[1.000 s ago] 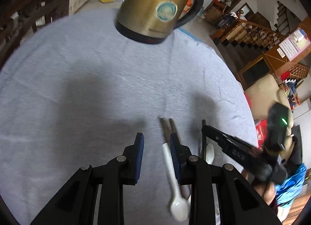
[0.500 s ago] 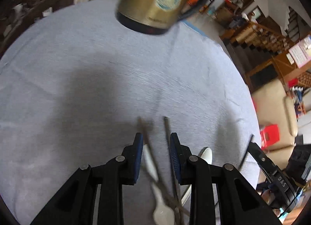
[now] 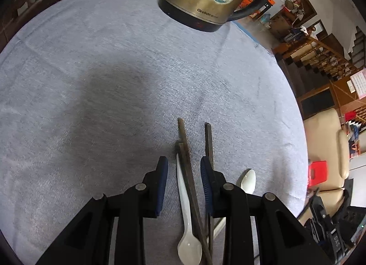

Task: Organize utensils
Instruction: 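Lift the chopstick with the right gripper and carry it above the holder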

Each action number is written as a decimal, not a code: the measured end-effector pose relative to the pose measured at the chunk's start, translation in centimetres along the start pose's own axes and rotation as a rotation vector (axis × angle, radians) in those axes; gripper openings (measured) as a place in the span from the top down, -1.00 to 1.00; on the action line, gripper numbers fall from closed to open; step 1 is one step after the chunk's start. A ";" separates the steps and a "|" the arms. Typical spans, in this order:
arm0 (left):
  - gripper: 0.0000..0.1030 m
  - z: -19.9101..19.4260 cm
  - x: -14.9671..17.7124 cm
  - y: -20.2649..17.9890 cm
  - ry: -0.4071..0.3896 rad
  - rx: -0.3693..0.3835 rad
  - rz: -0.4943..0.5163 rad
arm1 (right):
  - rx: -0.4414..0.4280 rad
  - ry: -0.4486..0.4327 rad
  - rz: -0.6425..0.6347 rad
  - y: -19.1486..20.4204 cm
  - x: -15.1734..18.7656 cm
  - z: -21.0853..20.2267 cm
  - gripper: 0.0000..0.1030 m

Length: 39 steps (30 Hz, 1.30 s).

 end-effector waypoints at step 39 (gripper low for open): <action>0.90 -21.9 1.7 0.8 -0.482 0.061 0.200 | 0.132 -0.158 -0.020 1.7 1.4 -11.7 0.81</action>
Point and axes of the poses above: each gripper's, at about its wrist camera, not at the fingertips, and z roughly the way its jaws point, y to its left, x to its underside, the point moved 10 cm from there along z, roughly the way its jaws point, and after that the axes turned 3 degrees about -y, right-handed, at the moved point
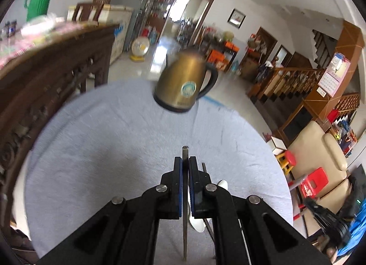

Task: Organize utensils
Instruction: 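Lift the chopstick with the right gripper and carry it above the holder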

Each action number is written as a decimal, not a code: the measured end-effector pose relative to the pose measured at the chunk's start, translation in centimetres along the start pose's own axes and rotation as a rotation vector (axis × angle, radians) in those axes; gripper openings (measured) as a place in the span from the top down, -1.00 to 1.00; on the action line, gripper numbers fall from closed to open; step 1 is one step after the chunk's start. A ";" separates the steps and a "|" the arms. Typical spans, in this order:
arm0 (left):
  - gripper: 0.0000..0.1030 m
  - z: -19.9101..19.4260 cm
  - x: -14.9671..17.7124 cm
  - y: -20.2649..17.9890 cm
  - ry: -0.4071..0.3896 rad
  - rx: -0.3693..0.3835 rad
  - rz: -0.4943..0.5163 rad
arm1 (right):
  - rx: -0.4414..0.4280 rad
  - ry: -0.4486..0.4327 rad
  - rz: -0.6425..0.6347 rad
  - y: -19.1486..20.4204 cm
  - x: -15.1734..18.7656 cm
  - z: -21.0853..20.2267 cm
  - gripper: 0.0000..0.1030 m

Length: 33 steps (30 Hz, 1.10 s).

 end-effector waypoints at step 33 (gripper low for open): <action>0.90 -10.7 1.5 -0.4 -0.244 0.004 0.079 | 0.260 0.173 -0.082 -4.5 3.5 5.8 0.87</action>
Point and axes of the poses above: each gripper's, at about its wrist camera, not at the fingertips, and z roughly the way its jaws point, y to its left, x to its underside, the point moved 10 cm from there along z, roughly the way its jaws point, and after that the axes turned 3 degrees about -y, right-handed, at the moved point
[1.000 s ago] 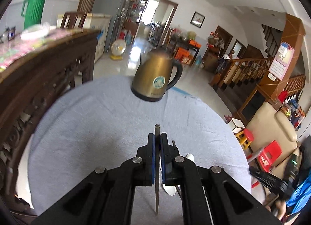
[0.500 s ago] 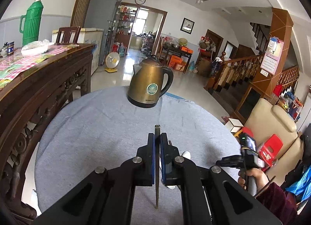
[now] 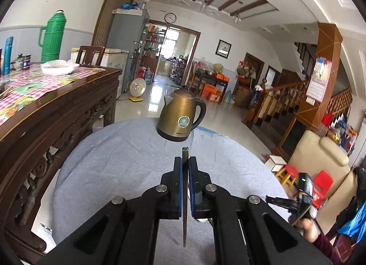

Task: Organize utensils
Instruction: 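Lift the chopstick with the right gripper and carry it above the holder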

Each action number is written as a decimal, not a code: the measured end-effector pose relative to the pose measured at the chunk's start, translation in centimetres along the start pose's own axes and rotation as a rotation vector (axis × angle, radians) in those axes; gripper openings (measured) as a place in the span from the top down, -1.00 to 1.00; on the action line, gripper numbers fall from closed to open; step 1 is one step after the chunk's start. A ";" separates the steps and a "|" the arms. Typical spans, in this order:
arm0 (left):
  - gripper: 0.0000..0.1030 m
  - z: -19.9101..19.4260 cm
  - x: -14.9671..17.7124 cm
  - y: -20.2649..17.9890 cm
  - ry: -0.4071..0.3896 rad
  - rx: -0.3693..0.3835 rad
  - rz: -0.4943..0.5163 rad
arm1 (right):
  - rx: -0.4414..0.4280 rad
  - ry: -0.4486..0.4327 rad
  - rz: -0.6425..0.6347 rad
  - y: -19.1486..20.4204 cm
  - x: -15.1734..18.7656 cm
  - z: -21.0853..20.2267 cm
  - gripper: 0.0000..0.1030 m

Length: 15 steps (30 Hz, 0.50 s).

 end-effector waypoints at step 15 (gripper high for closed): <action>0.90 -6.5 -2.0 -0.3 -0.102 0.020 -0.042 | -0.078 -0.485 0.018 1.4 -0.3 -19.5 0.87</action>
Point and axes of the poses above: each gripper's, at about its wrist camera, not at the fingertips, and z roughly the way its jaws point, y to its left, x to its underside, the point moved 10 cm from there along z, roughly the way its jaws point, and after that the axes turned 3 degrees about -y, right-handed, at the moved point
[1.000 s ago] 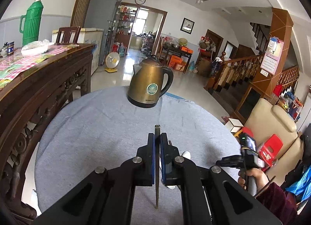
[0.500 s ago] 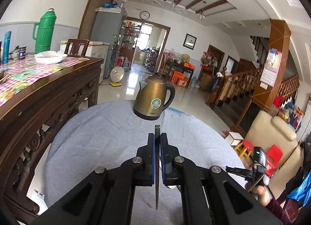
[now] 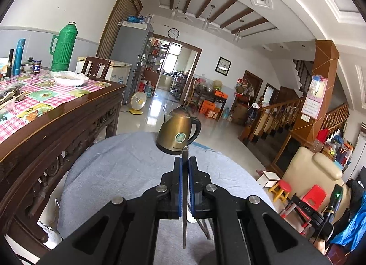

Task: Organize utensils
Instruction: 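Lift the chopstick with the right gripper and carry it above the holder, then lower the chopstick into the grey holder and open the right gripper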

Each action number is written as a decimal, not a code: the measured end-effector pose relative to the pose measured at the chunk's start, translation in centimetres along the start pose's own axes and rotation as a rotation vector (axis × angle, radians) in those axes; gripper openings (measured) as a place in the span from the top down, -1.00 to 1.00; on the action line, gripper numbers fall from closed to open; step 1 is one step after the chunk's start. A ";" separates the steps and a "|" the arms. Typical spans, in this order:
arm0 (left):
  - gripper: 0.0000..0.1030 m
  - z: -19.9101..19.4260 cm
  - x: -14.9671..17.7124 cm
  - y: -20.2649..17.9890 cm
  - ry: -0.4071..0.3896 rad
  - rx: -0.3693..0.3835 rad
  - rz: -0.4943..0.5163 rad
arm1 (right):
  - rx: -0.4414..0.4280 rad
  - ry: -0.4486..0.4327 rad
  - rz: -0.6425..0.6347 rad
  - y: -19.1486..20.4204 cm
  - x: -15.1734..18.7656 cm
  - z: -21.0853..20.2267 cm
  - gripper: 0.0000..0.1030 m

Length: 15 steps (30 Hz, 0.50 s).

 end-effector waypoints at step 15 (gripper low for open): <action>0.90 -4.0 -0.8 -3.2 -0.037 0.102 -0.019 | -0.079 -0.203 -0.093 6.4 -4.6 -9.5 0.87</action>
Point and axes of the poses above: each gripper's, at about its wrist camera, not at the fingertips, and z roughly the way its jaws point, y to its left, x to its underside, the point moved 10 cm from there along z, roughly the way its jaws point, and after that the axes turned 3 degrees about -y, right-handed, at the moved point
